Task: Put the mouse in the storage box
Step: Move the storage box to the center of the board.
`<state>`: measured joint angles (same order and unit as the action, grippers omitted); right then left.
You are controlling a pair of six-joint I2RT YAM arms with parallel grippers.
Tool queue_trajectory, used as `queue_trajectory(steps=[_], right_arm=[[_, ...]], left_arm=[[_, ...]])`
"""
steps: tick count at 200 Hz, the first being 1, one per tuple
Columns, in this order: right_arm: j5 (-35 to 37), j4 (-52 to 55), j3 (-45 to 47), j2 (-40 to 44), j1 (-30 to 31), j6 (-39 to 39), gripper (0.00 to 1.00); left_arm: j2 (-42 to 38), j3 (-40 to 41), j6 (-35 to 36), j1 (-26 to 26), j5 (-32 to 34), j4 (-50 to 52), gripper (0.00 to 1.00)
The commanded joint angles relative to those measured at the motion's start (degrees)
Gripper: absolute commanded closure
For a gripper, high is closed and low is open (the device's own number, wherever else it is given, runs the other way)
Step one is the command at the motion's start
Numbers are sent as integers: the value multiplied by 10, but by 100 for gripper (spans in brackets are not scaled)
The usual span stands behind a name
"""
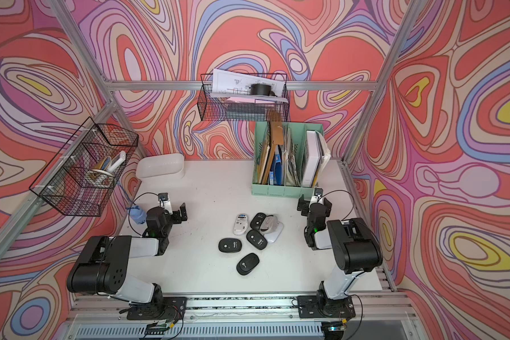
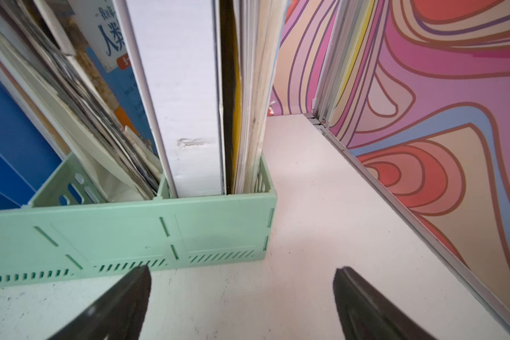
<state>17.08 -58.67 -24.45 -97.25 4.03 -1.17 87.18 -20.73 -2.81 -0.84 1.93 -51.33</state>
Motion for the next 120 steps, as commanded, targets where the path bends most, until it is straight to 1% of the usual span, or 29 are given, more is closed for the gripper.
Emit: queue_trajectory(steps=[1, 95, 108, 115, 120], right_arm=[[-1, 1, -9, -5, -4, -5, 2], [0, -6, -5, -4, -4, -3, 2], [-10, -14, 1, 4, -4, 2, 2], [-18, -22, 9, 12, -3, 5, 2], [-26, -23, 16, 23, -3, 9, 2]], left_arm=[[7, -5, 5, -3, -15, 7, 1], [6, -4, 4, -5, -17, 6, 1], [2, 1, 9, -5, -27, -3, 1], [-10, 10, 14, -4, -36, -7, 1], [-21, 18, 21, 2, -31, -8, 1]])
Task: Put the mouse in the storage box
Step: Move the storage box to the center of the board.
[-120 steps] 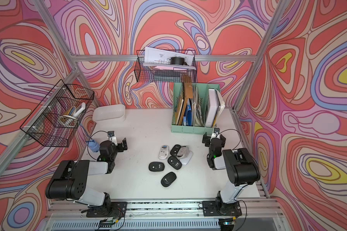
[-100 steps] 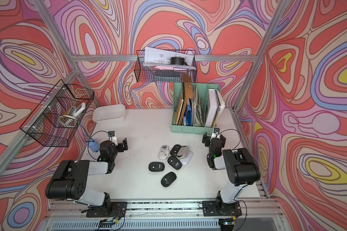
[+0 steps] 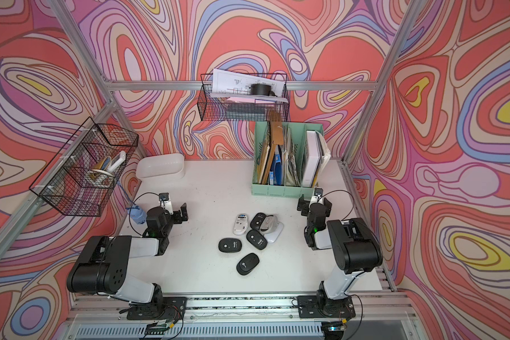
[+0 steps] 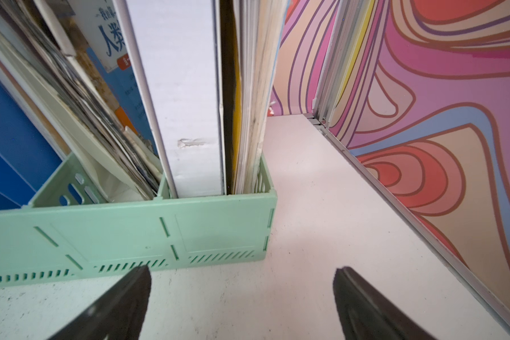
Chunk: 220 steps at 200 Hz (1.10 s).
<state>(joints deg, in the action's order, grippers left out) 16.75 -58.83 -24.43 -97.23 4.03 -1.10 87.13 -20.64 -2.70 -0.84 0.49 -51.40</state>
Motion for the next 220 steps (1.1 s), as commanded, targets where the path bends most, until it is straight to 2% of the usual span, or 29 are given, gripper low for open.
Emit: queue_trajectory(steps=[1, 16, 42, 66, 83, 107, 125, 143, 155, 166, 179, 197, 205, 220], right_arm=[[-25, -22, 17, 25, -3, 9, 2], [-22, -15, 29, 55, 0, 12, 2], [0, 60, 14, 108, 13, 14, 2], [20, 126, -8, 161, 45, 26, 2], [-16, 204, -30, 219, 56, 6, 2], [-37, 357, -90, 302, 57, -93, 2], [-53, 452, -137, 339, 56, -164, 2], [-72, 457, -130, 374, 57, -225, 2], [-73, 447, -113, 394, 57, -252, 2], [-78, 450, -109, 398, 56, -255, 2], [-86, 484, -124, 388, 56, -245, 2], [-93, 551, -162, 361, 57, -231, 2], [-102, 572, -173, 351, 57, -226, 2], [-115, 588, -175, 342, 56, -225, 2]], left_arm=[[-24, 18, 21, 3, -14, -8, 1], [-83, 35, 41, 39, 47, 8, 1], [-188, 11, 44, 98, 123, 135, 1], [-250, -8, -7, 127, 90, 156, 1], [-259, -61, -53, 134, 32, 197, 1], [-235, -163, -137, 134, -43, 263, 1], [-207, -222, -223, 134, -43, 324, 1], [-183, -253, -242, 134, -67, 343, 1], [-173, -262, -267, 133, -54, 346, 1], [-162, -270, -295, 127, -39, 361, 1], [-139, -279, -328, 112, -63, 354, 1], [-79, -318, -314, 86, -139, 346, 1], [-51, -344, -281, 89, -131, 366, 1], [7, -416, -266, 93, -95, 450, 1]])
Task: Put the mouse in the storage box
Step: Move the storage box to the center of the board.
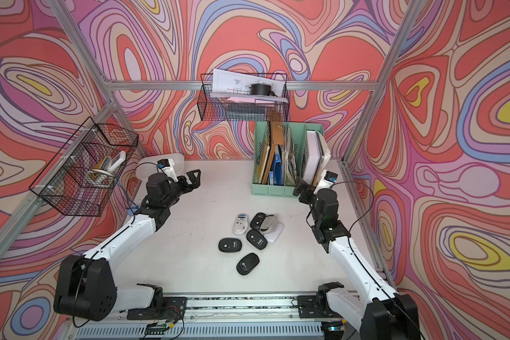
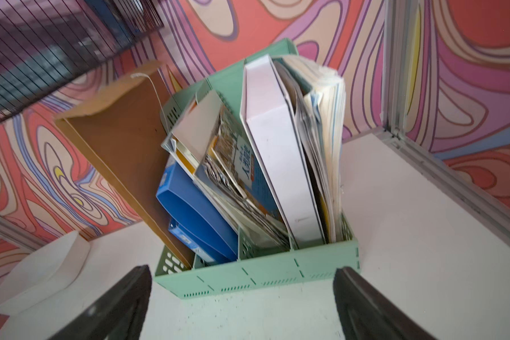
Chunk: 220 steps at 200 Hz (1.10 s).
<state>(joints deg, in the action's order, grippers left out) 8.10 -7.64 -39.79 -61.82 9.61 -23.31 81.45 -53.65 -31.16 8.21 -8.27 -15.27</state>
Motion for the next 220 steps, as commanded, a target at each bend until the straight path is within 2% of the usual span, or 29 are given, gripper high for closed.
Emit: queue_trajectory(steps=[1, 18, 62, 106, 176, 220], right_arm=[[-29, 77, -21, -12, 1, -3, 2], [-42, 79, -9, -10, 1, -9, 3], [-56, 73, 24, -9, 1, -10, 3], [-79, 51, 24, -34, 1, -19, 4], [-94, 45, 24, -54, 2, -25, 5], [-105, 46, 11, -82, 1, -21, 5]], left_arm=[[69, -90, 20, 2, -6, 92, 1], [132, -163, 39, 9, 43, 167, 1], [279, -350, 127, 17, 228, 322, 1], [426, -545, 226, 17, 343, 412, 1], [621, -827, 245, -16, 344, 554, 1], [661, -860, 237, -26, 331, 557, 1]])
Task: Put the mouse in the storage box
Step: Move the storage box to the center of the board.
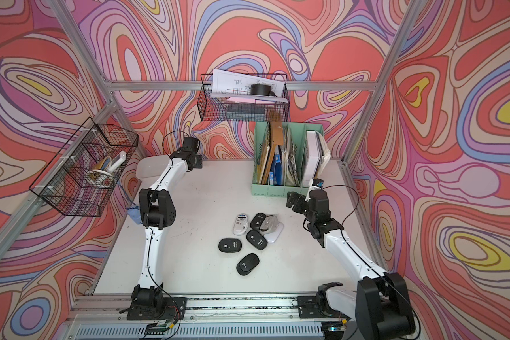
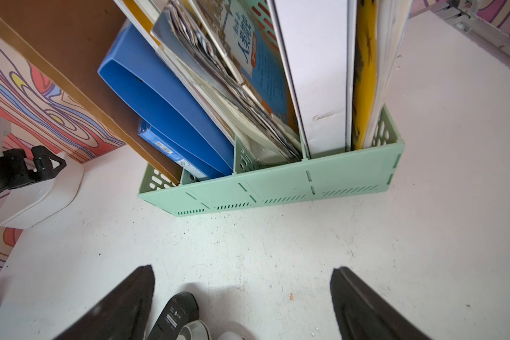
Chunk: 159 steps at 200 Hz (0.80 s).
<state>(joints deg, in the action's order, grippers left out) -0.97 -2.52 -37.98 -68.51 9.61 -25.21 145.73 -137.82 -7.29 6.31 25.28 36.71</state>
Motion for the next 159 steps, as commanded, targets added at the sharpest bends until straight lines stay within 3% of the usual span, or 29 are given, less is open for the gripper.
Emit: queue_trajectory(steps=[1, 44, 96, 159], right_arm=[[-14, -6, -8, -16, 1, -2, 5], [-17, -6, -14, -31, 3, 1, 6], [-25, -5, -19, -51, 7, 1, 6], [-20, 1, -15, -50, 9, 1, 6]], left_arm=[[19, -19, -2, -8, -4, 38, 1], [73, -98, -7, -28, -47, 82, 1], [86, -103, -8, -40, -168, 93, 6], [82, -100, 9, -42, -221, 119, 16]])
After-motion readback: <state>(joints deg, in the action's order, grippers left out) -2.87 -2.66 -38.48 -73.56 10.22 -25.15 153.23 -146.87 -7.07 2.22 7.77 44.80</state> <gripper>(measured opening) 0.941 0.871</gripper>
